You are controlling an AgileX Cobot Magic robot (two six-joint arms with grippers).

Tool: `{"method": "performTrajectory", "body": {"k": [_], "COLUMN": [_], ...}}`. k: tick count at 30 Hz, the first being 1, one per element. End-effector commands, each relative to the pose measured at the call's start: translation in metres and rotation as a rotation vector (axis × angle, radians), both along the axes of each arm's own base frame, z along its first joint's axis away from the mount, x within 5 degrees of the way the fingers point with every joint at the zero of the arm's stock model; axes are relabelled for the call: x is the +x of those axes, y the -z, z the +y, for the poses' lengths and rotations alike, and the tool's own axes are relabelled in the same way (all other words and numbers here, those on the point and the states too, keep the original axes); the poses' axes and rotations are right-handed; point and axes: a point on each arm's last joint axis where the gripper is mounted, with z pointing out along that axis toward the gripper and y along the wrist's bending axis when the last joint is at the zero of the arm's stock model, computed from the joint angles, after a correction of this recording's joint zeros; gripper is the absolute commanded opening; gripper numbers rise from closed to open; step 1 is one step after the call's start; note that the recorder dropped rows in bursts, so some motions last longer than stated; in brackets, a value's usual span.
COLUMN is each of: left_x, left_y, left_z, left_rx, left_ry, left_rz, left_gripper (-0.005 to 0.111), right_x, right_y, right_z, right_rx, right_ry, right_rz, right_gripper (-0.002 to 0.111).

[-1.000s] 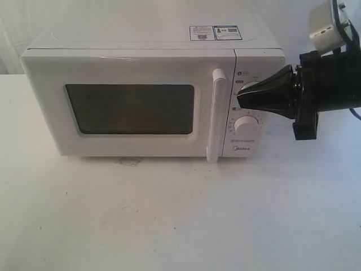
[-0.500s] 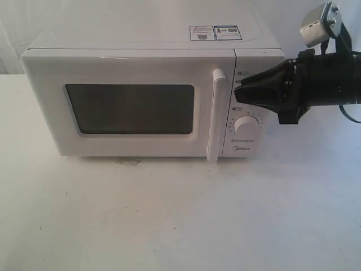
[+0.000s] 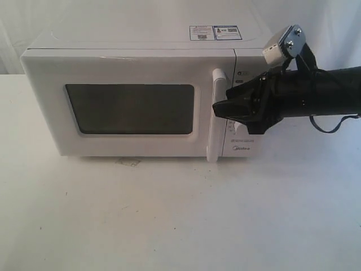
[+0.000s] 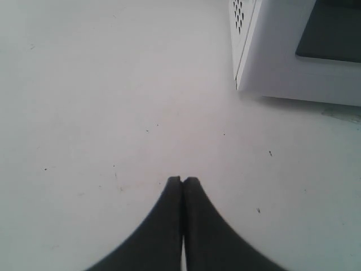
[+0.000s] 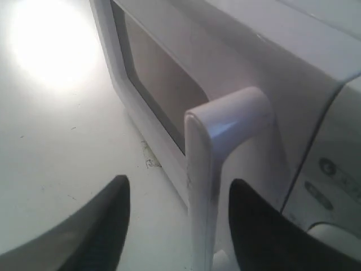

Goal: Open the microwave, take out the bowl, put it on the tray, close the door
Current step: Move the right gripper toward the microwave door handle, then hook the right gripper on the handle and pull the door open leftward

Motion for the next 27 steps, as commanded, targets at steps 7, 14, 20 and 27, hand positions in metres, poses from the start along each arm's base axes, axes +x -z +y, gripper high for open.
{"method": "performTrajectory", "body": {"k": [7, 14, 20, 27], "left_x": [0.000, 0.000, 0.000, 0.000], "left_y": [0.001, 0.001, 0.001, 0.001], "left_z": [0.000, 0.000, 0.000, 0.000], "left_rx": [-0.009, -0.009, -0.009, -0.009], "left_ry": [-0.003, -0.003, -0.003, -0.003], "left_rz": [-0.001, -0.001, -0.001, -0.001], "left_gripper": [0.000, 0.000, 0.000, 0.000], "right_x": [0.005, 0.008, 0.014, 0.016], "right_y": [-0.005, -0.009, -0.005, -0.003], "right_z": [0.020, 0.036, 0.033, 0.030], "right_rx": [-0.009, 0.016, -0.045, -0.091], "right_ry": [0.009, 0.062, 0.159, 0.185], "right_rz": [-0.062, -0.063, -0.059, -0.080], "right_gripper": [0.057, 0.047, 0.026, 0.000]}}
